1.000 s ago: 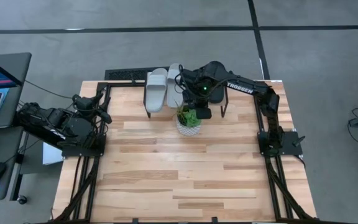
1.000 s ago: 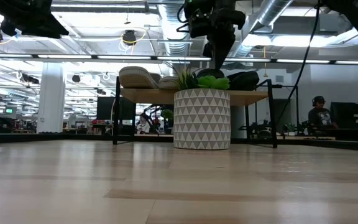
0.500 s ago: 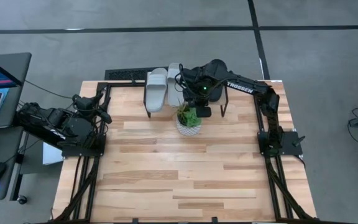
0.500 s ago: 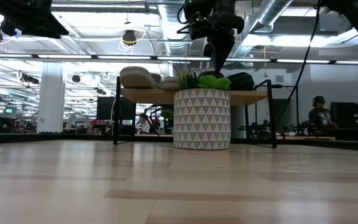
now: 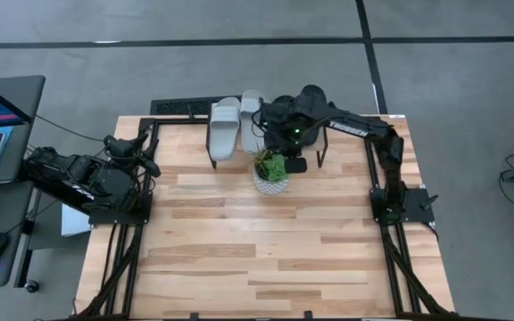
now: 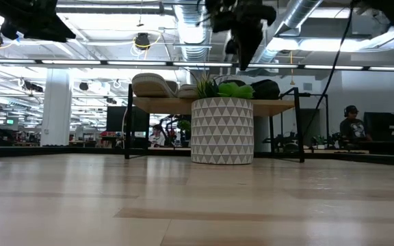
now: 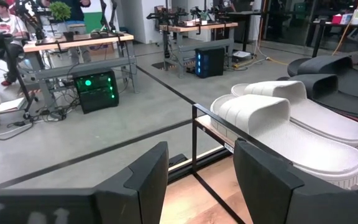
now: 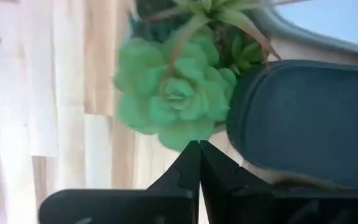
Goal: Pick and place slides into the shelf
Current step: Return to Home Position
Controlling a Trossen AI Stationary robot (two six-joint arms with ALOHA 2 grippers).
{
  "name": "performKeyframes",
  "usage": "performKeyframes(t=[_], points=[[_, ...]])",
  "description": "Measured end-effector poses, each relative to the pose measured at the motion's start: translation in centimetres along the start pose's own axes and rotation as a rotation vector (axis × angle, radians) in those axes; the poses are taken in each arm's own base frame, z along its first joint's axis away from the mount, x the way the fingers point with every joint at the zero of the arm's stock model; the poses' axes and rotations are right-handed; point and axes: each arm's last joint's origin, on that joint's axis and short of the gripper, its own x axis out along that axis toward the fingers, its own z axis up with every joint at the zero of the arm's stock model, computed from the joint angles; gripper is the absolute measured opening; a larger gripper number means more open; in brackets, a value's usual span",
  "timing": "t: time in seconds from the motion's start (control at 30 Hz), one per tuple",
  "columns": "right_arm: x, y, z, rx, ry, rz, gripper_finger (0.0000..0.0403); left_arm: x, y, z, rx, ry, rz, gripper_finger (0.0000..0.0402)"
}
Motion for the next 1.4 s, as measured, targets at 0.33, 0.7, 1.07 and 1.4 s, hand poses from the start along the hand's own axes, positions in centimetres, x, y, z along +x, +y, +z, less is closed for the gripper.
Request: performKeyframes(t=[0.33,0.7,1.07,1.4], points=[[-8.6,1.2,-4.8,0.181,-0.231,-0.245,0.0,0.0,0.0,0.0,0.001,0.005,-0.006,0.0171],[-20.1,5.4,-12.2,0.186,-0.894,-0.505,0.0,0.0,0.1,-0.1,-0.002,-0.007,0.013,0.0171],[-9.1,5.2,-14.9,0.232,-1.226,-0.394,0.0,-0.3,0.1,0.1,0.014,-0.06,0.019,0.0171],[-1.1,9.2,-16.3,0.194,-1.468,-0.19,0.0,-1.7,-0.7,-0.1,0.057,-0.062,-0.265,0.0171]])
